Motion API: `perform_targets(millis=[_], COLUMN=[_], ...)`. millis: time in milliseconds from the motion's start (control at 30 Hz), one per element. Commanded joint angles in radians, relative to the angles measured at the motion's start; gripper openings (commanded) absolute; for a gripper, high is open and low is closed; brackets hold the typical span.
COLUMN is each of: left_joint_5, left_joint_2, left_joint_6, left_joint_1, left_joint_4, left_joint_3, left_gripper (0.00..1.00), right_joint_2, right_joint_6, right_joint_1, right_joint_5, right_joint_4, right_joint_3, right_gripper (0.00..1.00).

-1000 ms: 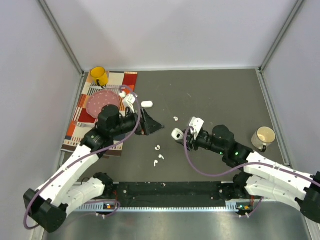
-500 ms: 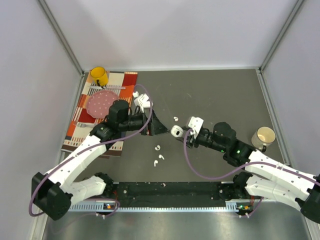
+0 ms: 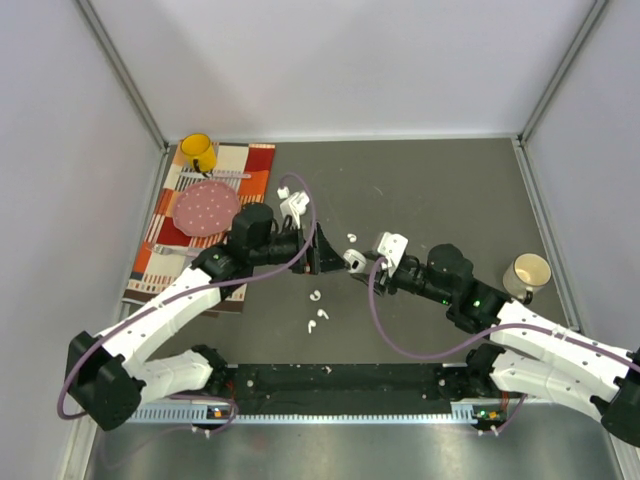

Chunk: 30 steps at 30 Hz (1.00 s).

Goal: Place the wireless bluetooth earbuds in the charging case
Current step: Pick up the charging case at the center of the board.

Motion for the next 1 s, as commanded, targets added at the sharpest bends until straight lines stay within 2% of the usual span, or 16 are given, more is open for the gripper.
perform_targets(millis=[0,300,600,733,800,867,967], left_joint_5=[-0.017,-0.02,-0.028,-0.023,-0.02,-0.019,-0.02], left_joint_2=[0.023,0.066,0.063,0.069,0.07,0.074,0.077], left_joint_6=[-0.021,-0.023,-0.035,-0.039,-0.041,-0.041,-0.042], left_joint_1=[-0.017,-0.04,-0.055,-0.06,-0.06,-0.065,-0.066], left_joint_4=[0.086,0.105,0.148,0.165,0.168,0.166,0.168], left_joint_3=[0.033,0.053,0.047,0.045,0.047,0.047,0.048], left_gripper=[0.87,0.78,0.75,0.63,0.62,0.56,0.56], right_joint_2=[-0.027,-0.044,-0.063,-0.069,-0.07,-0.069,-0.069], right_joint_6=[0.015,0.017,0.032,0.034,0.031,0.029,0.028], right_joint_1=[0.014,0.019,0.02,0.02,0.02,0.02,0.02], right_joint_5=[-0.005,-0.008,-0.012,-0.014,-0.016,-0.017,-0.025], right_joint_4=[0.058,0.053,0.052,0.049,0.049,0.049,0.047], right_joint_3=[0.035,0.028,0.012,0.011,0.008,0.008,0.009], right_gripper=[0.0,0.0,0.0,0.0,0.0,0.0,0.0])
